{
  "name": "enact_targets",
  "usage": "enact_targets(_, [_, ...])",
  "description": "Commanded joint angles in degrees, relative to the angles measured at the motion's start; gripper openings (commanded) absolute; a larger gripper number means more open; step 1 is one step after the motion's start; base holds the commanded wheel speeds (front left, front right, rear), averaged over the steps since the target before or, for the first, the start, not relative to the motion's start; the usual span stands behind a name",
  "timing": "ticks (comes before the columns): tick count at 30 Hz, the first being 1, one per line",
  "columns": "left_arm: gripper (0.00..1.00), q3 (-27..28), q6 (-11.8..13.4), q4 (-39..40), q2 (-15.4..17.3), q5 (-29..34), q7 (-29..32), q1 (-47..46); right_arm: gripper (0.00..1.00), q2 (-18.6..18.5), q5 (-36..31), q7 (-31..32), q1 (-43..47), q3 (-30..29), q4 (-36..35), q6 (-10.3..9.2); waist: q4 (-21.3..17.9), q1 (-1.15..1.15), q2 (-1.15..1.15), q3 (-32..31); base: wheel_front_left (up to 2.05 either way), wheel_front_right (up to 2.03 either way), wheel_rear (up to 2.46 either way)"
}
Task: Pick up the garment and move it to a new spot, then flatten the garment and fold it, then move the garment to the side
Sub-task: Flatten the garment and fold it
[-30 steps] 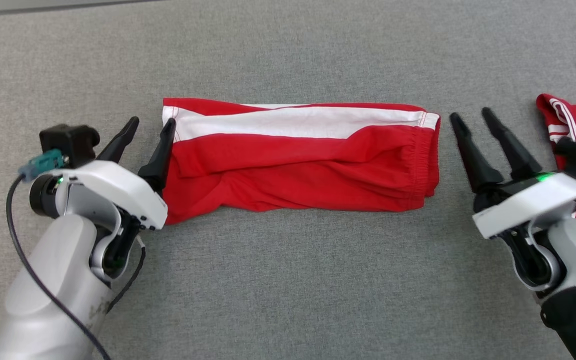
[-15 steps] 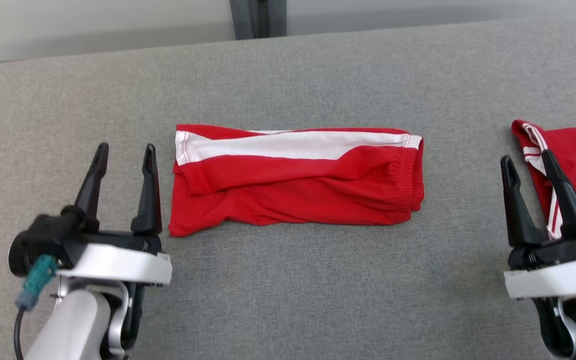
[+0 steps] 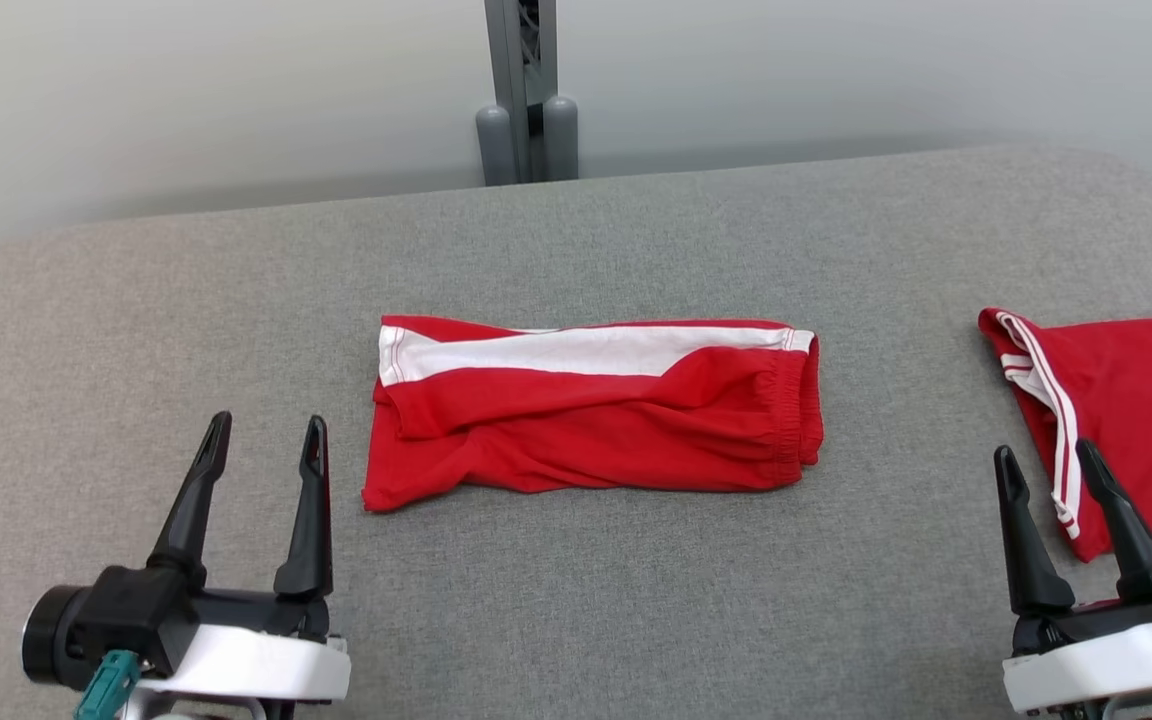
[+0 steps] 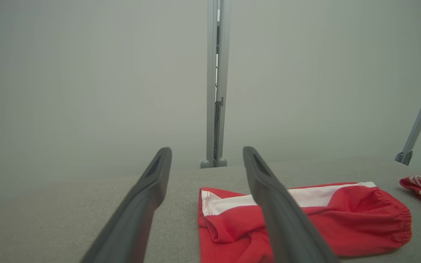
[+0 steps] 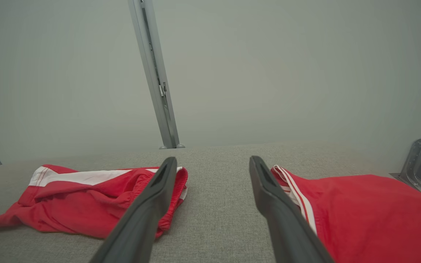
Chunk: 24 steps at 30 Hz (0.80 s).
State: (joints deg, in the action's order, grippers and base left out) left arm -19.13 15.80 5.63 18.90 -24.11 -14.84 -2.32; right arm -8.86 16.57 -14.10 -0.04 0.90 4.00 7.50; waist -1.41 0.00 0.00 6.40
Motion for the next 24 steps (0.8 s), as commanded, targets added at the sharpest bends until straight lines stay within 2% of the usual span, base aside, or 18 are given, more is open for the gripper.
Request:
enact_targets(1, [1.00,0.25,0.44,0.05,0.30,0.20,-0.23,1.00,1.00,0.28,-0.72,0.48,0.69,-0.18,-0.47,-0.02,0.08,0.00,0.00,-0.84,0.00,0.00,0.00])
enact_targets(17, [1.00,-0.56,0.69,-0.20,0.02,-0.05,0.44,0.69,1.00,0.60,-0.01,2.36,0.23,-0.61,-1.44,-0.02,1.24,0.00,0.00,-0.77,0.00,0.00,0.00])
enact_targets(24, [1.00,-1.72,0.20,-0.09,-0.62,0.38,0.92,-1.18,1.00,-1.16,2.46,3.76,-5.87,2.98,4.08,-0.02,3.19,0.00,0.00,1.63,0.00,0.00,0.00])
